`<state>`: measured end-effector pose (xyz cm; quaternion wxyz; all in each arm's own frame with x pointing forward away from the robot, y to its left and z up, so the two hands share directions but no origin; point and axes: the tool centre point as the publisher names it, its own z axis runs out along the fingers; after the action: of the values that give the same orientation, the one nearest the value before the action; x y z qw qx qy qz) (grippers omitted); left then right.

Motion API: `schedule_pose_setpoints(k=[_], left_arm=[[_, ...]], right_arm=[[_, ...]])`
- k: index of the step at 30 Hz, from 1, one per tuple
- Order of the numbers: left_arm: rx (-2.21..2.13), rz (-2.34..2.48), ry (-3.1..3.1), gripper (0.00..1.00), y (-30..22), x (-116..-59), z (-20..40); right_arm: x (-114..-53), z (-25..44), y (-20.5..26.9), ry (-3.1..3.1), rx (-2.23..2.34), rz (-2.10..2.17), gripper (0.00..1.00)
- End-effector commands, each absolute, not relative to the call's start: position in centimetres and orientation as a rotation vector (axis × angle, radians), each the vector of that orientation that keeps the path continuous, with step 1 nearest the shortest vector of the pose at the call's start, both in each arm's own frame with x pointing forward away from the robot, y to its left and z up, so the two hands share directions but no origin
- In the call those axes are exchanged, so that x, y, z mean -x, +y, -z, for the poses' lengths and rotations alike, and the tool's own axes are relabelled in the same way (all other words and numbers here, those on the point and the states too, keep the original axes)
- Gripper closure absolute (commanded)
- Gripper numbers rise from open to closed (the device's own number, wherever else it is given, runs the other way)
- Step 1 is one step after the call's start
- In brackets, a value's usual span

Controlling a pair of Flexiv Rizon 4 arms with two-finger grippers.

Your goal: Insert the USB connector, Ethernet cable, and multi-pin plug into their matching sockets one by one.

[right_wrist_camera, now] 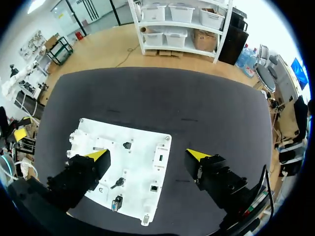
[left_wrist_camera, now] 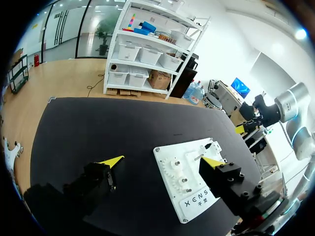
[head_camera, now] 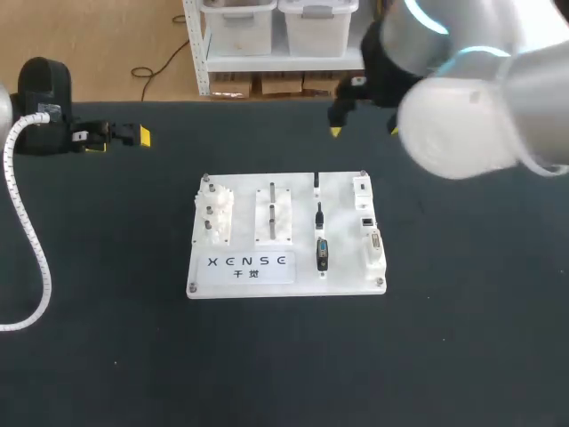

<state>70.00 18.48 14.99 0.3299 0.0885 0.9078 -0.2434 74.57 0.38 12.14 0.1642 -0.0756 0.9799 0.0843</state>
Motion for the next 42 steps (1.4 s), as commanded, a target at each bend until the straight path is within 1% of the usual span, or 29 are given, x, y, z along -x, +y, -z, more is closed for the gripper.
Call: schedule_pose_setpoints(k=[1,8,11,27,35,42], left_arm=[[-0.231,0.637,2.374,0.00,18.5,-70.0,-15.0],[-0.231,0.637,2.374,0.00,18.5,-70.0,-15.0],[-0.231,0.637,2.374,0.00,18.5,-70.0,-15.0],[-0.231,0.637,2.374,0.00,18.5,-70.0,-15.0],[-0.231,0.637,2.374,0.00,18.5,-70.0,-15.0],[-0.231,0.637,2.374,0.00,18.5,-70.0,-15.0]], right_arm=[[-75.6,-10.2,2.1,2.859,0.194,-0.043,0.00],[-75.0,-8.2,3.4,2.916,0.087,-0.047,0.00],[-74.7,-8.1,3.7,2.892,0.062,-0.137,0.00],[-74.7,-8.1,3.7,2.892,0.062,-0.137,0.00],[-75.3,-5.8,4.3,2.990,-0.106,-0.132,0.00],[-75.8,-4.2,5.5,3.036,-0.096,-0.074,0.00]])
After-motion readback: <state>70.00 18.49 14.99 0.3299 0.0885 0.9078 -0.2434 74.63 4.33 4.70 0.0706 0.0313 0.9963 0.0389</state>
